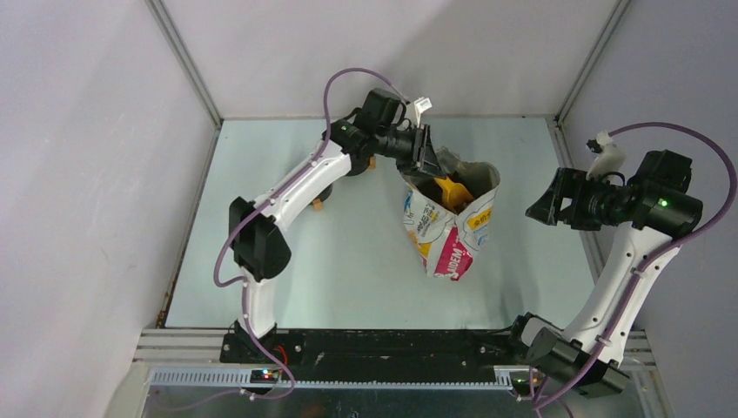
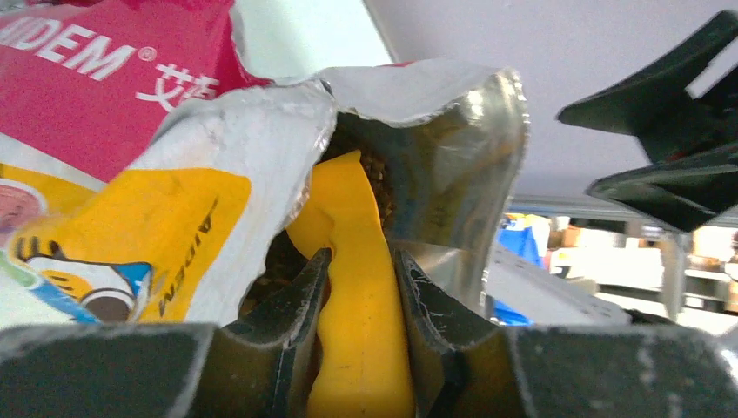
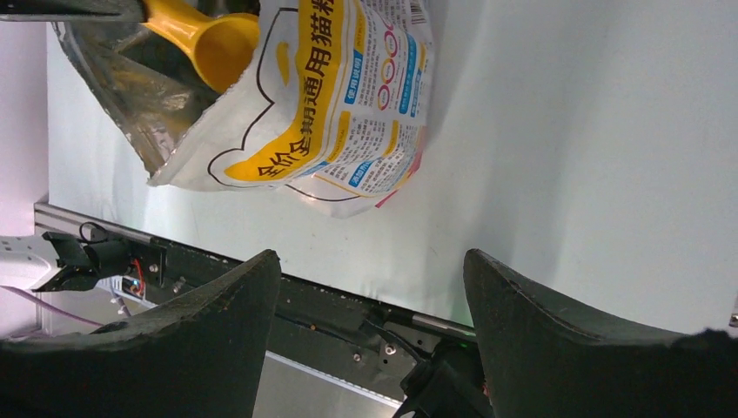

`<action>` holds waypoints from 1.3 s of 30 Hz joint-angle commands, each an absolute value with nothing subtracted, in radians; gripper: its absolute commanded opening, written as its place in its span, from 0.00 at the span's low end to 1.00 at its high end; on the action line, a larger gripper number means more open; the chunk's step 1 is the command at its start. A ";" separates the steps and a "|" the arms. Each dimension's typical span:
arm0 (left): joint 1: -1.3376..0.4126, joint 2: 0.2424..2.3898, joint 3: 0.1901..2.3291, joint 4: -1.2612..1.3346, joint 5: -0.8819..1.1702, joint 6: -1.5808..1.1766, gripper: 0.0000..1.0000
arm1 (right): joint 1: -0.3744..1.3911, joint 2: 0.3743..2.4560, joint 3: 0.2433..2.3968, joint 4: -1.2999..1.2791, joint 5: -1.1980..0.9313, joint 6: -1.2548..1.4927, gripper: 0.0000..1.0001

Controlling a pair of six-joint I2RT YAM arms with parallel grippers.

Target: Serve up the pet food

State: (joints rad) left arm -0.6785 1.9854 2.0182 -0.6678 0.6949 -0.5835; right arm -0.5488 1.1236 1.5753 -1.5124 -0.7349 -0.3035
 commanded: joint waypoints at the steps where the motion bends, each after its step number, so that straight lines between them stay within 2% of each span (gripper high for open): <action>1: -0.647 1.898 1.992 -0.489 0.802 -0.770 0.00 | -0.563 1.121 1.633 -1.505 -0.717 -0.309 0.79; 7: -0.623 1.861 1.992 -0.473 0.808 -0.785 0.00 | -0.570 1.120 1.638 -1.501 -0.733 -0.309 0.79; 13: -0.582 1.800 1.906 -0.460 0.828 -0.813 0.00 | -0.580 1.121 1.657 -1.501 -0.728 -0.306 0.79; 18: -0.533 1.766 1.779 -0.259 0.916 -0.989 0.00 | -0.589 1.121 1.659 -1.509 -0.702 -0.321 0.79; 26: -0.482 1.772 1.738 -0.131 0.998 -1.097 0.00 | -0.597 1.126 1.670 -1.520 -0.686 -0.326 0.79; 32: -0.435 1.757 1.541 0.156 1.034 -1.294 0.00 | -0.598 1.115 1.660 -1.532 -0.666 -0.338 0.79; 39: -0.432 1.766 1.380 0.679 1.056 -1.628 0.00 | -0.598 1.123 1.664 -1.536 -0.666 -0.339 0.79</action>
